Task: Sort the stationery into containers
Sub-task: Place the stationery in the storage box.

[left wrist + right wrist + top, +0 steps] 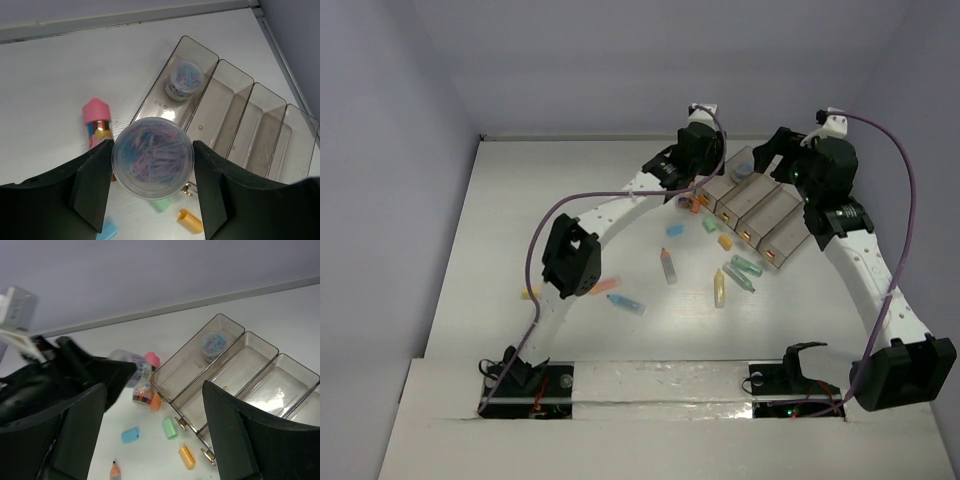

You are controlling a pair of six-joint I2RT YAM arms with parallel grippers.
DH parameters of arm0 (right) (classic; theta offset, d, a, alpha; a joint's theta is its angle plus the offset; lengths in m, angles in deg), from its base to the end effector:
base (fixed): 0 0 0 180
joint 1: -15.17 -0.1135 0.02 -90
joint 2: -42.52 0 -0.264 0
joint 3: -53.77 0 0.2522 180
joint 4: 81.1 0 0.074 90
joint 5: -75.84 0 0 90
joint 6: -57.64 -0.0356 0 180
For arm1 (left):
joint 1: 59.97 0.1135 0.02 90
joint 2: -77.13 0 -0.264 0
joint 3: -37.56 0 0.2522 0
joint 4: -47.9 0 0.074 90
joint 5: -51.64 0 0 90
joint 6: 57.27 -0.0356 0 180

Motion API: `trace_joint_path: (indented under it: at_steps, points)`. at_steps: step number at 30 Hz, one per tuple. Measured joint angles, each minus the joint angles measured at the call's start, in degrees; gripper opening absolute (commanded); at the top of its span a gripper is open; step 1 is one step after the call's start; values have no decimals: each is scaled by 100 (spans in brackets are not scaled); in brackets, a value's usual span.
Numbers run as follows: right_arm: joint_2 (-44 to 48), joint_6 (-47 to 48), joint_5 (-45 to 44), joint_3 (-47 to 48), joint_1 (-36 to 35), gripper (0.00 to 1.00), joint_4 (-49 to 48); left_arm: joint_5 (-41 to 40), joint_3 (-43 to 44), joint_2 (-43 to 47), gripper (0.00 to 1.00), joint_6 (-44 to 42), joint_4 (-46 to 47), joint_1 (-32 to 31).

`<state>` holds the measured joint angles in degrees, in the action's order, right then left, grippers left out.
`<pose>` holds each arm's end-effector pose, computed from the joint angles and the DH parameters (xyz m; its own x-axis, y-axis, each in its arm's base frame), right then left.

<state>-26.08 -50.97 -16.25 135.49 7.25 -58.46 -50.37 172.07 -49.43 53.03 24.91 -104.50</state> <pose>0.2749 0.0369 0.3984 -0.1878 0.2959 -0.9366 -0.0445 0.9500 0.3090 0.3845 -0.3679 0.3322 -0.3618 -0.1201 -0.9245 0.4448 0.8493 -0.2844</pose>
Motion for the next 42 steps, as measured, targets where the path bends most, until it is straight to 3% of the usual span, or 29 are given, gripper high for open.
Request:
trace_joint_path:
  at_steps: [3, 12, 29, 34, 37, 38, 42]
  points:
    - [111, -37, -50, -109, 0, 82, -42, 94, 632, -588, 35, -4, -85, -55]
    - [341, -74, -46, -527, 0, 82, -48, 146, 1244, -1143, 35, 7, 44, -111]
    - [522, -90, 125, -699, 0, 84, -210, 114, 1429, -1808, 42, -22, 173, -109]
    - [522, -87, 142, -704, 0, 84, -223, 107, 1429, -1836, 40, -22, 214, -109]
    - [522, -87, 214, -706, 0, 84, -249, 105, 1438, -1871, 50, -22, 282, -109]
    - [522, -87, 232, -706, 0, 84, -256, 105, 1460, -1891, 63, -22, 291, -109]
    - [522, -87, 256, -706, 0, 84, -258, 94, 1484, -1919, 85, -33, 304, -109]
